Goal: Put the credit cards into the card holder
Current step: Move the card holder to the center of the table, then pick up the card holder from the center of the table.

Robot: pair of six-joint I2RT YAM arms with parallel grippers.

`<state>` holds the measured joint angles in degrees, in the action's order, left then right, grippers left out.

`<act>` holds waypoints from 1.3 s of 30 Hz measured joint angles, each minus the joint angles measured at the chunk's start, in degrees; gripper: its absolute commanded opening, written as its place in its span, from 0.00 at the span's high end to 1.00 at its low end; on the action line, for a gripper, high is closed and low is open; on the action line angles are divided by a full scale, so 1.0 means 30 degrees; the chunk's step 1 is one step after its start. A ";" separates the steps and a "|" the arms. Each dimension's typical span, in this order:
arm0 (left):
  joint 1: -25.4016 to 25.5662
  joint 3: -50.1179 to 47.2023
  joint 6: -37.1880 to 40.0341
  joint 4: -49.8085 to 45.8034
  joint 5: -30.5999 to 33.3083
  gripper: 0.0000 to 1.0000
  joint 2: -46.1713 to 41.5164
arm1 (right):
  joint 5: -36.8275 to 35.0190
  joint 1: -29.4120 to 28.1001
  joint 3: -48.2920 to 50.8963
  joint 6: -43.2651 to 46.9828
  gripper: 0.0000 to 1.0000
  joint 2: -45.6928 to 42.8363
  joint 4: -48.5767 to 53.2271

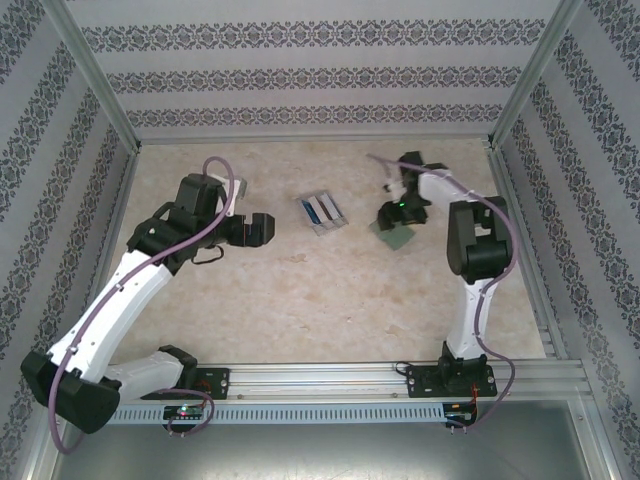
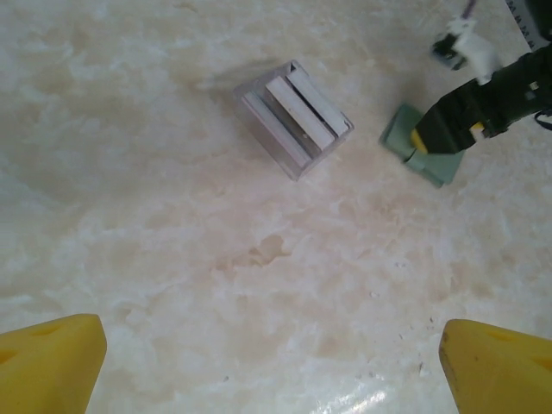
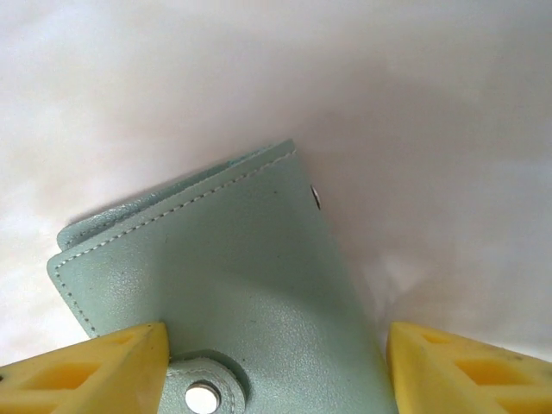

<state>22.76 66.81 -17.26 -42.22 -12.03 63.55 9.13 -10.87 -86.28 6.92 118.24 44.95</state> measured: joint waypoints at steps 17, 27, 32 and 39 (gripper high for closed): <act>0.0146 -0.6805 -0.2506 0.3330 -0.4036 0.04 -0.0211 | 0.0495 -0.5916 0.8590 -0.6615 0.24 -1.0418 -0.4415; 0.0772 -0.6885 -0.3264 0.7723 -0.5319 0.08 0.4415 | 0.3876 -0.3920 1.3529 -1.4010 0.40 -1.0229 -1.0098; 0.1064 -0.6776 -0.3861 1.0287 -0.5778 0.15 0.6819 | 0.4954 -0.3949 1.3478 -1.5387 0.51 -0.8604 -1.1934; 0.1690 -0.5945 -0.4437 1.2174 -0.6207 0.25 0.9391 | 0.5566 -0.3905 1.3041 -1.5693 0.62 -0.7410 -1.2662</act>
<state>27.83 48.97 -30.57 -5.69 -30.65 91.72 25.82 -22.59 -47.16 -40.16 96.01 6.96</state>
